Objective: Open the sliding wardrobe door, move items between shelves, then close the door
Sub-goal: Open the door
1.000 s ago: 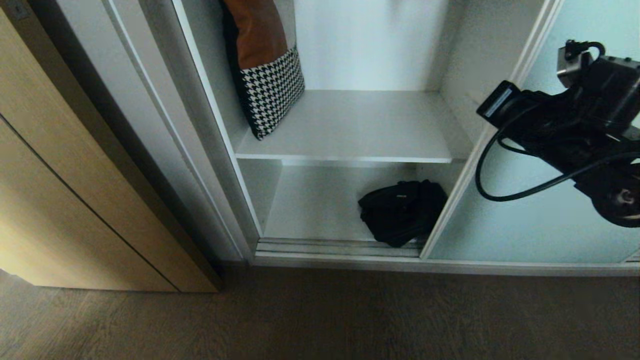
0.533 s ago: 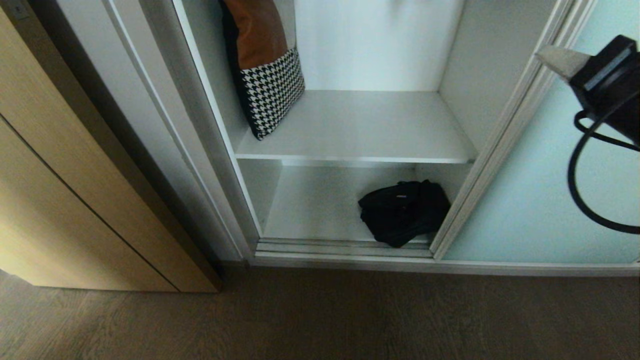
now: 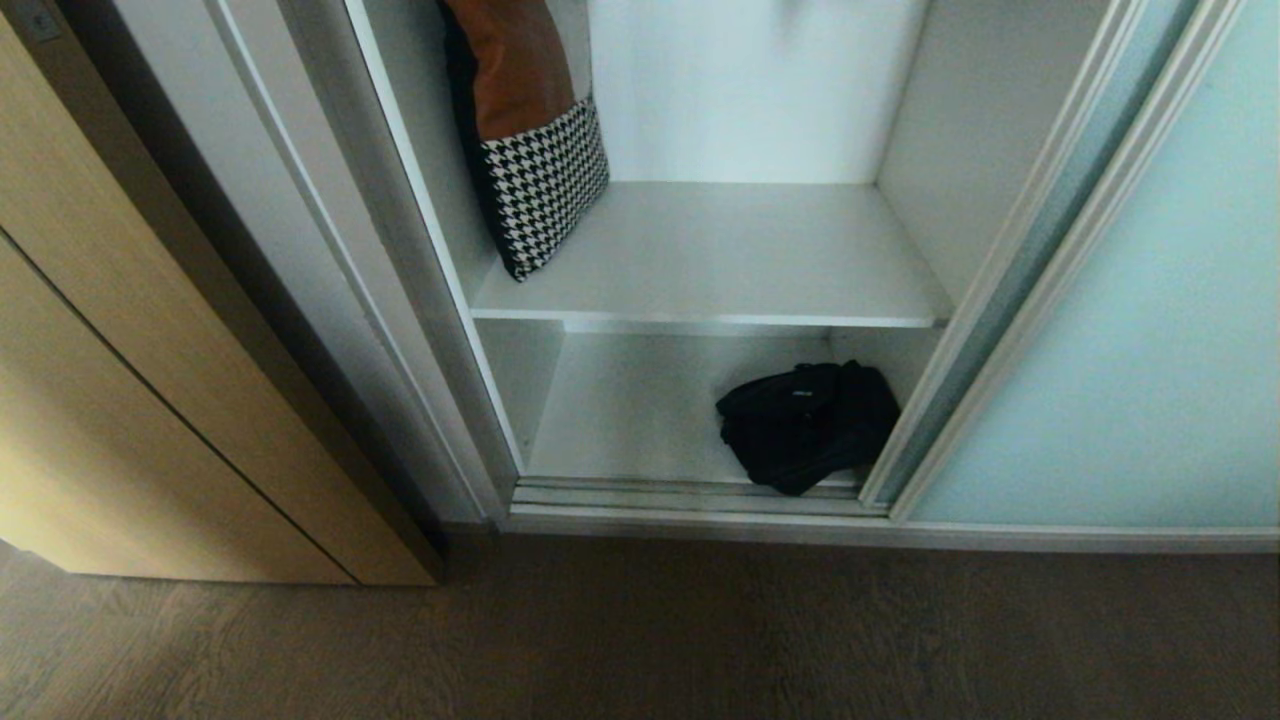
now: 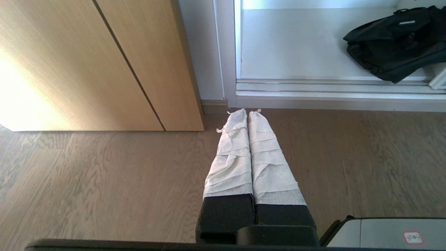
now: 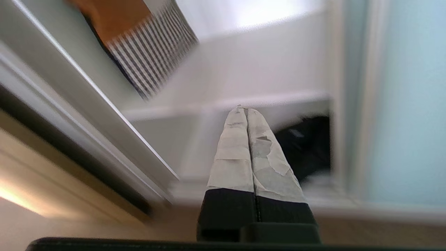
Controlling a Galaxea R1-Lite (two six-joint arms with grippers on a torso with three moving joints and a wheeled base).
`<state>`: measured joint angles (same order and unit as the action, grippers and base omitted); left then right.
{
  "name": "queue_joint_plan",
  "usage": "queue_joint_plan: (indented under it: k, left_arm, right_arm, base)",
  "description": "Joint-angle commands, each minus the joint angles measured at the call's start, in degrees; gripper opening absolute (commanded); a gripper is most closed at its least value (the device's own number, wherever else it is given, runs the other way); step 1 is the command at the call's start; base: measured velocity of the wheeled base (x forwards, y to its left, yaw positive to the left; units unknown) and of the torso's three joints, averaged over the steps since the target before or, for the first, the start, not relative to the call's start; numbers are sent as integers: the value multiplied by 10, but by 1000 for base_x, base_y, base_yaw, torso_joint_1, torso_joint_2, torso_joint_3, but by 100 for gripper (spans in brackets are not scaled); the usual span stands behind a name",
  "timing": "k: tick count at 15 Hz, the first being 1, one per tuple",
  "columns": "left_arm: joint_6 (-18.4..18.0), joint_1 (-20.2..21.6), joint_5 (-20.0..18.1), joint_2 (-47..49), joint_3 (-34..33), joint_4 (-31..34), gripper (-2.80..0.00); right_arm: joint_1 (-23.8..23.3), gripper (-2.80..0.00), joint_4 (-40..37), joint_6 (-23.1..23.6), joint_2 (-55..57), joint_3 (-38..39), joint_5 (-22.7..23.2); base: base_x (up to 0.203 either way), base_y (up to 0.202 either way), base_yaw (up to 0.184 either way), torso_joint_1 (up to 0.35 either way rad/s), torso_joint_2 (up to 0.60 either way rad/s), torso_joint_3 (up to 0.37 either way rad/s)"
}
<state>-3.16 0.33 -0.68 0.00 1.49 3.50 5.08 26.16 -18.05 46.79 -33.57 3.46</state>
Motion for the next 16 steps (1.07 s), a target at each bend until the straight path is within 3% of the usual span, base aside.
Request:
queue_joint_plan:
  k: [1,5,8,10,13,16]
  left_arm:
    - [0,0,0,1,0,-1,-280]
    - [-1,0,0,1,0,0,-280]
    - [0,0,0,1,0,0,-280]
    - [0,0,0,1,0,0,-280]
    - [0,0,0,1,0,0,-280]
    - [0,0,0,1,0,0,-280]
  right_arm:
    - [-4,-280,-37,22,-152,68,-4]
    - [-5,-280,-146,43,-296,130,-11]
    - [-5,-280,-107,56,-309,241,-26]
    - [1,-280,-88,55,-307,274,35]
    - [3,-280,-52,53,-308,334,87]
    - [3,-280,-76,16,-308,337,147]
  base:
    - [0,0,0,0,0,0]
    - [0,0,0,0,0,0]
    - [0,0,0,0,0,0]
    - [0,0,0,0,0,0]
    - [0,0,0,0,0,0]
    - [0,0,0,0,0,0]
